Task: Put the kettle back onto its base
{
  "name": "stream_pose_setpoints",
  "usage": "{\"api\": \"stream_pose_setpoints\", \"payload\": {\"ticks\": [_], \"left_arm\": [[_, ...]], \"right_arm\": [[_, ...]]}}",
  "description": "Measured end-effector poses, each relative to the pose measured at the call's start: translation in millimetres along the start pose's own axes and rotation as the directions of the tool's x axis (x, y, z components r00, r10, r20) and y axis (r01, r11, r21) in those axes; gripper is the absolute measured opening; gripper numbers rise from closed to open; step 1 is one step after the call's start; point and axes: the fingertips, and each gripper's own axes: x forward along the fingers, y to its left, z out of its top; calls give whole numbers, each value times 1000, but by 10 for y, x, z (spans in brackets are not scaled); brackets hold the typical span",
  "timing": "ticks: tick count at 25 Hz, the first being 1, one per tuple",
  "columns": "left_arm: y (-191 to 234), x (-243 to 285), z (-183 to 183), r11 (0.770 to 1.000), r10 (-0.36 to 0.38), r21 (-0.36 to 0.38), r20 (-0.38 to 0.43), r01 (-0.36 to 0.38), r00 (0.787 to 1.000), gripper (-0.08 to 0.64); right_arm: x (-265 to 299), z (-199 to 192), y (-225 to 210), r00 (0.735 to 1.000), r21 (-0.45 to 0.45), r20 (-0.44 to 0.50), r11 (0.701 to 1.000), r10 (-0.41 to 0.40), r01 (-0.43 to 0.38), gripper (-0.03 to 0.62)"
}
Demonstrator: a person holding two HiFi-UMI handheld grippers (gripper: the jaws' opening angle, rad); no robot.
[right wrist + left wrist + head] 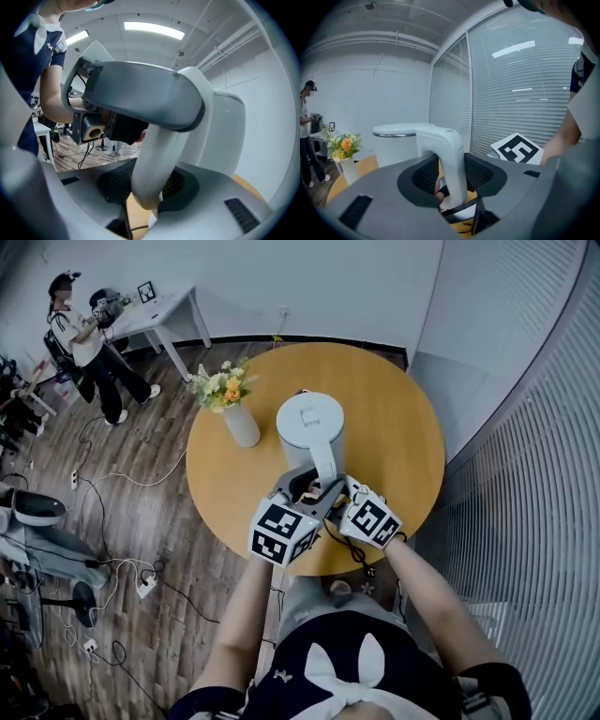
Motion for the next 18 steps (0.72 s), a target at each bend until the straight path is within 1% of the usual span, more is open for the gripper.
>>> {"api": "stream_pose_setpoints", "payload": {"ticks": [6,10,13,18], "left_arm": [[180,37,-24,999,-34,-19,-27,33,999,186],[306,100,-76,998,-59,-11,-50,58,997,186],[334,129,-72,997,-73,-8,-59,73,996,186],[341,148,-70,995,-97,-23,-66,96,993,186]], "right_arm": [[140,-22,-106,1000,15,-21,1000,-15,15,127],[262,-71,-189,999,41,-23,999,-32,33,129],[281,-79,-228,999,54,-28,997,-44,46,129],[270,-96,-257,997,67,-41,996,-64,67,129]]}}
